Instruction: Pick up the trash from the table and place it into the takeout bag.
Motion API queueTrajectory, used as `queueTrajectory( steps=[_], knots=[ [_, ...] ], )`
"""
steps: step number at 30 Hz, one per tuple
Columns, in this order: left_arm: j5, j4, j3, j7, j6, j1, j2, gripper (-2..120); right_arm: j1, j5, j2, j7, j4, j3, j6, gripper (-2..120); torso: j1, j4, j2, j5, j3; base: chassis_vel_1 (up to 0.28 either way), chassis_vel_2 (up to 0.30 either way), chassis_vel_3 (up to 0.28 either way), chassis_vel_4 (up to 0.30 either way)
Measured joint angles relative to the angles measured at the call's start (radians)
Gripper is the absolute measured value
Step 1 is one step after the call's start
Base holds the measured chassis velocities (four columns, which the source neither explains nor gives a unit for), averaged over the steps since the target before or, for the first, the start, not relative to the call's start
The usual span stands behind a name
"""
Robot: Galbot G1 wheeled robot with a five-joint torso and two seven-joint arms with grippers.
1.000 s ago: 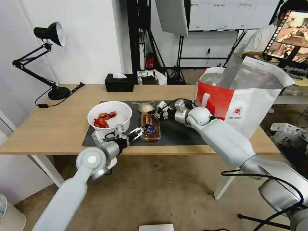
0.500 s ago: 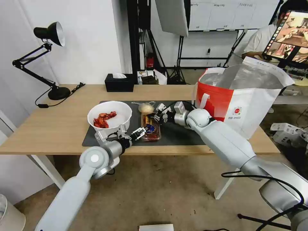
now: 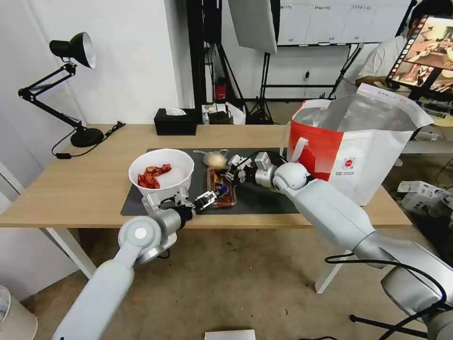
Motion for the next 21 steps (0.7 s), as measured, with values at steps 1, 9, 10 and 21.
queueTrajectory(
  steps=[1, 9, 10, 21],
  knots=[
    [0.000, 0.000, 0.000, 0.000, 0.000, 0.000, 0.000, 79, 0.000, 0.000, 0.000, 0.000, 0.000, 0.000, 0.000, 0, 0.000, 0.0000, 0.000, 0.0000, 0.000, 0.000, 0.000, 0.000, 0.000],
    [0.001, 0.002, 0.006, -0.004, -0.005, -0.003, 0.004, 51, -0.003, 0.029, -0.009, 0.008, 0.014, 0.004, -0.003, 0, 0.000, 0.0000, 0.000, 0.0000, 0.000, 0.000, 0.000, 0.000, 0.000],
    [0.001, 0.002, 0.006, -0.005, -0.006, -0.003, 0.005, 46, -0.003, 0.030, -0.010, 0.008, 0.015, 0.005, -0.003, 0, 0.000, 0.0000, 0.000, 0.0000, 0.000, 0.000, 0.000, 0.000, 0.000],
    [0.002, 0.001, 0.004, -0.006, -0.008, 0.005, 0.006, 9, -0.014, 0.046, -0.011, 0.008, 0.022, 0.014, -0.005, 0, 0.000, 0.0000, 0.000, 0.0000, 0.000, 0.000, 0.000, 0.000, 0.000]
  ],
)
